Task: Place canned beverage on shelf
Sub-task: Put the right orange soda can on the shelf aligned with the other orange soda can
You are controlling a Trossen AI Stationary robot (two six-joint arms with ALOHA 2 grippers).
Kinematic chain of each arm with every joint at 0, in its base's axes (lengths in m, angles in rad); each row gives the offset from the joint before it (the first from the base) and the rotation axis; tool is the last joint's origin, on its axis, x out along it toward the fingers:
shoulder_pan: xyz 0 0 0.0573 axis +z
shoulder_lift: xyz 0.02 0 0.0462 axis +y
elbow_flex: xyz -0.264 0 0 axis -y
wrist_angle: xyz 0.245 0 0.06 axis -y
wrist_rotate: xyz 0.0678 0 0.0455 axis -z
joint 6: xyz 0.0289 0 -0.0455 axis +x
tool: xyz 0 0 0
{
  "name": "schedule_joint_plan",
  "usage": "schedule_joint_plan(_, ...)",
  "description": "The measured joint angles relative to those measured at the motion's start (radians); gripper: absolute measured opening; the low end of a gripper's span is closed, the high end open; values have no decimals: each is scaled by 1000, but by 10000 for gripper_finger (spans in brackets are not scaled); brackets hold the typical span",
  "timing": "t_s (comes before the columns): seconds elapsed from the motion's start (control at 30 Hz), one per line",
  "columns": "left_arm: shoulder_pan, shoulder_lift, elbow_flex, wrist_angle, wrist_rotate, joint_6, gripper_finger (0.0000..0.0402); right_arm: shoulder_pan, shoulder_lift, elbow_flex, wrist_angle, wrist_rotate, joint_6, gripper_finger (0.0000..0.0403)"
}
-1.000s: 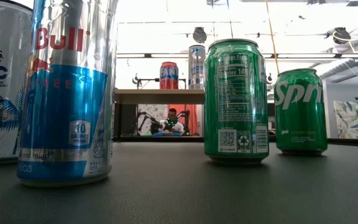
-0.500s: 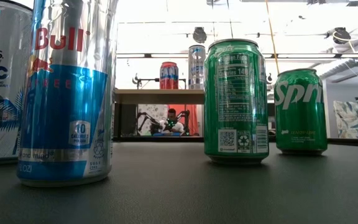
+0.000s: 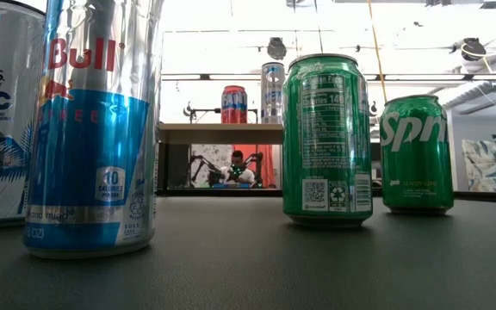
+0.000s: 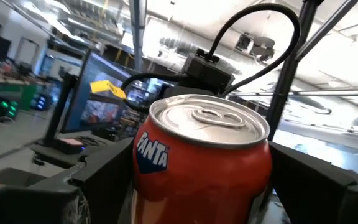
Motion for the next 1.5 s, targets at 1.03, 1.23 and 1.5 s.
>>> schedule_joint_plan(1.03,3,7,-2,9,29,-3,287,-6,-4,0,-75,-9,120,354)
schedule_joint_plan(1.23,10,-2,-3,18,44,-8,287,-6,-26,1,-127,-8,132,365)
schedule_joint_plan(1.5,28,-12,1,29,158,-15,286,-8,-69,0,-268,-14,156,365)
